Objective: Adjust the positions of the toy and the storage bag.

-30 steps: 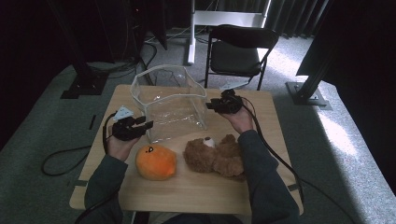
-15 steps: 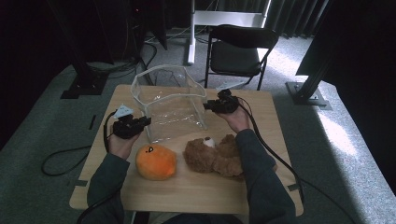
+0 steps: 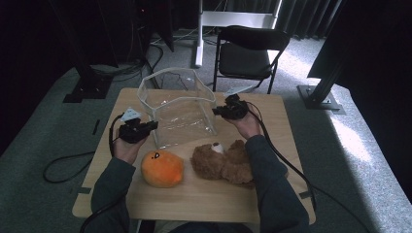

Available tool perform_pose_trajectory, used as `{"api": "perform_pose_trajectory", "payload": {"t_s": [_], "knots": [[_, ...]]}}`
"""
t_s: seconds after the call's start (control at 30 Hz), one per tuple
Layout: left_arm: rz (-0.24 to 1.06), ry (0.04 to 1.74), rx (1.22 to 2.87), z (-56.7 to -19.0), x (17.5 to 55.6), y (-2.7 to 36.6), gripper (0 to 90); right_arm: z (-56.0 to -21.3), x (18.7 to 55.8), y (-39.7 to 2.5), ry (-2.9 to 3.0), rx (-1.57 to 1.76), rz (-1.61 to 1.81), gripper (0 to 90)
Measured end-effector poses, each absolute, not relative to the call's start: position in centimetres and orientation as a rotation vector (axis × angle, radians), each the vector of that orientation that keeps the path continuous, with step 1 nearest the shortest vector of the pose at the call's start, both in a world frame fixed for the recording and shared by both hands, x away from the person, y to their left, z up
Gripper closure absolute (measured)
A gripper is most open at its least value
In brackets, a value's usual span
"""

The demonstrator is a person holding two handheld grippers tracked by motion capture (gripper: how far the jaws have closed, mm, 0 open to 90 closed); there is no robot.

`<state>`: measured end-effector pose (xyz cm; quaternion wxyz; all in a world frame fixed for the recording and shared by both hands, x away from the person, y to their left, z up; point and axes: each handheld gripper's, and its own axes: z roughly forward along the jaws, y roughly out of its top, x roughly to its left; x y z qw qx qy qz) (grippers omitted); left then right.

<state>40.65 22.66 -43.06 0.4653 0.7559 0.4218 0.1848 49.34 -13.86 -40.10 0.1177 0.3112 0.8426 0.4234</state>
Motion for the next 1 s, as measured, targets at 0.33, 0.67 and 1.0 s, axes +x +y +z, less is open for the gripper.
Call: {"api": "perform_pose_trajectory", "payload": {"t_s": [0.33, 0.67, 1.0], "knots": [[0.433, 1.002, 1.892, -42.8, 41.1, 21.3, 86.7, -39.9, 48.2, -15.5, 2.462, 0.913, 1.201, 83.0], [0.413, 0.96, 1.93, -42.7, 41.4, 19.8, 86.7, -40.1, 46.6, -17.3, 2.444, 0.918, 1.202, 83.3], [0.391, 0.92, 1.963, -42.5, 41.6, 18.6, 86.7, -40.1, 44.6, -18.8, 2.433, 0.912, 1.199, 83.5]]}}
